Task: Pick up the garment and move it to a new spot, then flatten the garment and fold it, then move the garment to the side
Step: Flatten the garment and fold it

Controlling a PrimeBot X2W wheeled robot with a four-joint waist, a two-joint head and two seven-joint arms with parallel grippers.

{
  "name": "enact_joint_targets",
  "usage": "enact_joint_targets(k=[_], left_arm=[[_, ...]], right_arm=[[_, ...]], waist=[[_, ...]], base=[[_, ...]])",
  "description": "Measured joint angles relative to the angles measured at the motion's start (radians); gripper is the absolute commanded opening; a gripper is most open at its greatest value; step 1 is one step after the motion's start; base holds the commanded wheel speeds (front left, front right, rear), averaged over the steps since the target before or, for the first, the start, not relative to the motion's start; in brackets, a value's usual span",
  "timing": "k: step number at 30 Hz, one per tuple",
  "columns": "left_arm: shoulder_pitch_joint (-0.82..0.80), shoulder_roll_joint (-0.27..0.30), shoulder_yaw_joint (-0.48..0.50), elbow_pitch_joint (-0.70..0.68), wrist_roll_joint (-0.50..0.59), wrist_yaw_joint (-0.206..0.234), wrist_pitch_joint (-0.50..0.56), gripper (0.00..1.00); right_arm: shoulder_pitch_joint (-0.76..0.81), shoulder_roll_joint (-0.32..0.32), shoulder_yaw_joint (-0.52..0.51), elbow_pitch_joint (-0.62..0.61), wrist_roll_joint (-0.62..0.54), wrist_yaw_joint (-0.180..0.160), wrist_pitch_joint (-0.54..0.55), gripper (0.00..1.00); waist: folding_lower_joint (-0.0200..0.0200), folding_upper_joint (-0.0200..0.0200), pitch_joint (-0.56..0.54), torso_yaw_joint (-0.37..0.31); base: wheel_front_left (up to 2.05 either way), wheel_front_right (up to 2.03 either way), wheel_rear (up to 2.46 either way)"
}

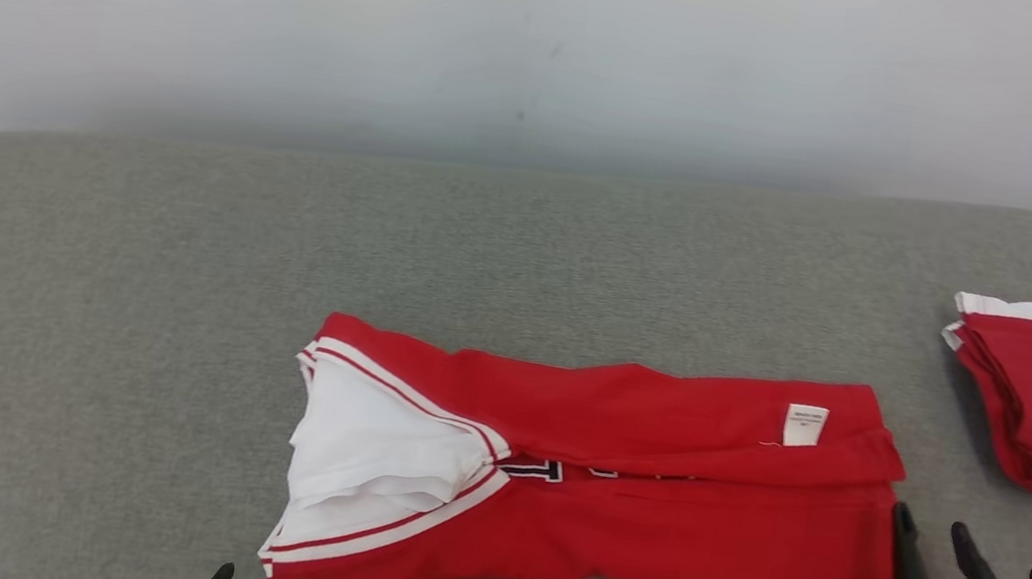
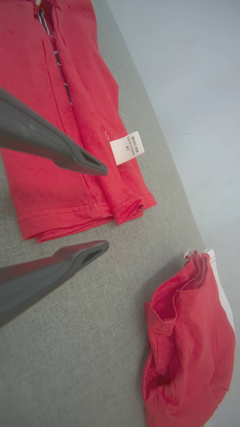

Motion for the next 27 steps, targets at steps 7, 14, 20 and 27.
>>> enact_joint_targets(k=[7,14,20,27], left_arm=[[-0.002,-0.014,0.004,0.027,0.032,-0.045,0.000,1.00],[-0.006,-0.027,0.017,0.036,0.053,-0.080,0.000,1.00],[-0.015,-0.037,0.034,0.041,0.058,-0.106,0.000,1.00],[-0.025,-0.046,0.053,0.046,0.066,-0.124,0.000,1.00]], right_arm=[[-0.094,0.028,-0.073,0.159,0.033,0.000,-0.002,1.00],[-0.188,0.053,-0.100,0.315,0.044,0.000,-0.001,1.00],[-0.243,0.073,-0.078,0.404,0.053,0.000,0.006,0.93],[-0.255,0.081,-0.039,0.416,0.075,0.000,0.000,0.00]], waist=[[0.0001,0.0000,0.012,0.065],[0.0003,0.0001,0.055,0.096],[0.0002,0.0000,0.095,0.104],[0.0002,0.0000,0.114,0.103]], base=[[0.00,0.00,0.00],[0.00,0.00,0.00],[0.00,0.00,0.00],[0.00,0.00,0.00]])
